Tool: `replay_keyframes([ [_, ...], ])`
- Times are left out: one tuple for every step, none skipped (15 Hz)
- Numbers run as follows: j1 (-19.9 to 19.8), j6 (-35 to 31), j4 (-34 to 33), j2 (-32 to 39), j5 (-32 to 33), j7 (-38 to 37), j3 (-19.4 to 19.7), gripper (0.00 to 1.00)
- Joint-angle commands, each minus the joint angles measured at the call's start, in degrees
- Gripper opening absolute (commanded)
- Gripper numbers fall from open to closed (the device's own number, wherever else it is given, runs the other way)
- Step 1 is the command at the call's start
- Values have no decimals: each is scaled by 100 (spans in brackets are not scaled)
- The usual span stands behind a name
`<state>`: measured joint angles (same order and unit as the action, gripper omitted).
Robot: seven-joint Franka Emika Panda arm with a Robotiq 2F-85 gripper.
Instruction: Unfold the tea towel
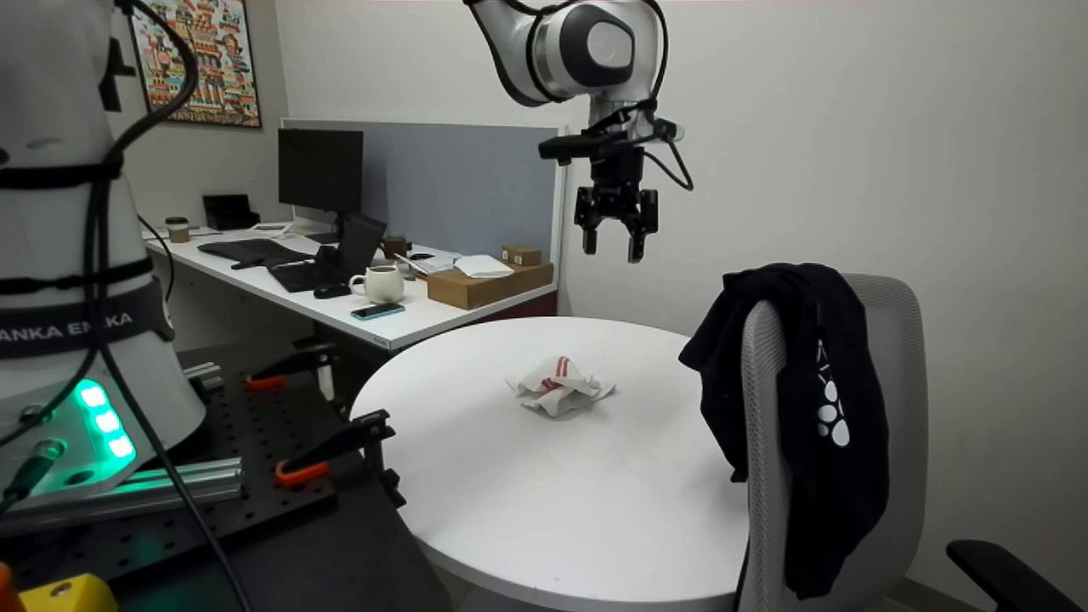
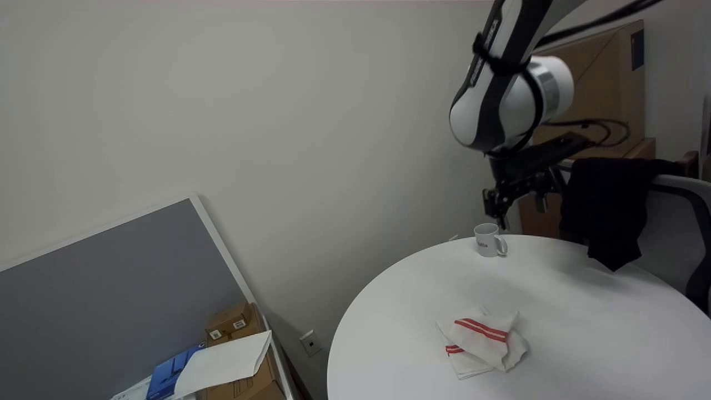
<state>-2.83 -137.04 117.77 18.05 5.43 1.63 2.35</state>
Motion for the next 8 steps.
replay_keyframes([
  [195,-326,-663,964,-16,-473,5,100],
  [246,-374,-813,1205,-21,-576,16,100],
  [299,-381,-957,1415,-19,-683,34,100],
  [370,-399,-1103,1628,-1,-860,77,100],
  [419,-382,-1244,1809,-7,-1014,114,100],
  [400,-306,-1406,2004,-145,-1123,86,100],
  [405,-268,-1535,2160,-211,-1235,75,100],
  [414,-255,-1654,2309,-267,-1346,63,100],
])
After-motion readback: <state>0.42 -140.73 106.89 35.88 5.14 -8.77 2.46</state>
